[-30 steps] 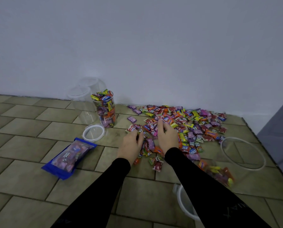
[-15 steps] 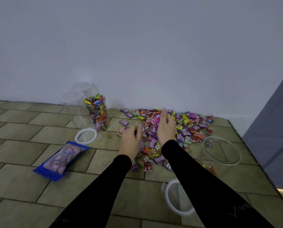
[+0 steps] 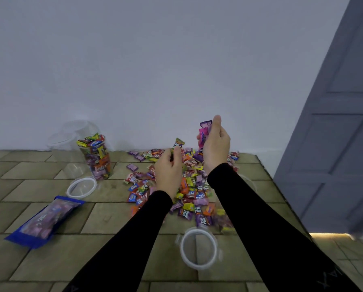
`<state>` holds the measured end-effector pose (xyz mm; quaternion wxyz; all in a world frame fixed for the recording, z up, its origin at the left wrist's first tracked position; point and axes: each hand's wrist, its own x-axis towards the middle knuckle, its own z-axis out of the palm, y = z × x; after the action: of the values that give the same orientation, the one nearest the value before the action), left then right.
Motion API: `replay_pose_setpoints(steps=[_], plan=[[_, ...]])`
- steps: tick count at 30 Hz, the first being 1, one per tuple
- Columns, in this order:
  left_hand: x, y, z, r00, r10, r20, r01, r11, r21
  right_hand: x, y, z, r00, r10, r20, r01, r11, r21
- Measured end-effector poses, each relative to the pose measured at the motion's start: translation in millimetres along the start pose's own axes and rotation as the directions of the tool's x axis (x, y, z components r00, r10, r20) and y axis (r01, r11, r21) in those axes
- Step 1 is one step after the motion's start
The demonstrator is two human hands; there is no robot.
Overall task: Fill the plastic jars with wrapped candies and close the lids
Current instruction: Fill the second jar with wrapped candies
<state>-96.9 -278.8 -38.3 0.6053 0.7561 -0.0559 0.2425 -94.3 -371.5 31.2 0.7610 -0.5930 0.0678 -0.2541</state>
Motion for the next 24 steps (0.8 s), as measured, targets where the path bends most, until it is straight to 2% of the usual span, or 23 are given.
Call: replay_pose_setpoints(steps=[7, 13, 18, 24], plan=[[-22.8, 40.0, 42.9, 0.994, 0.092, 0.056, -0.085, 0.989, -0.117, 11.3, -22.5, -61.4, 0.988, -0.118, -0.097, 0.11, 0.99, -0.083], [-36.4, 52.4, 69.0, 0.994, 0.079, 0.08, -0.066, 0.986, -0.152, 11.1, -18.2, -101.4, 0.968, -0.168, -0.187, 0.147, 0.982, -0.121], [-46.3, 50.9, 80.1, 0.992, 0.072, 0.103, -0.058, 0.99, -0.131, 8.4, -11.7, -115.0, 0.97, -0.126, -0.209, 0.105, 0.988, -0.11], [-50.9, 45.1, 87.3, 0.993, 0.03, 0.112, -0.015, 0.991, -0.134, 5.5, -3.3, -117.3, 0.944, -0.071, -0.322, 0.058, 0.997, -0.051]])
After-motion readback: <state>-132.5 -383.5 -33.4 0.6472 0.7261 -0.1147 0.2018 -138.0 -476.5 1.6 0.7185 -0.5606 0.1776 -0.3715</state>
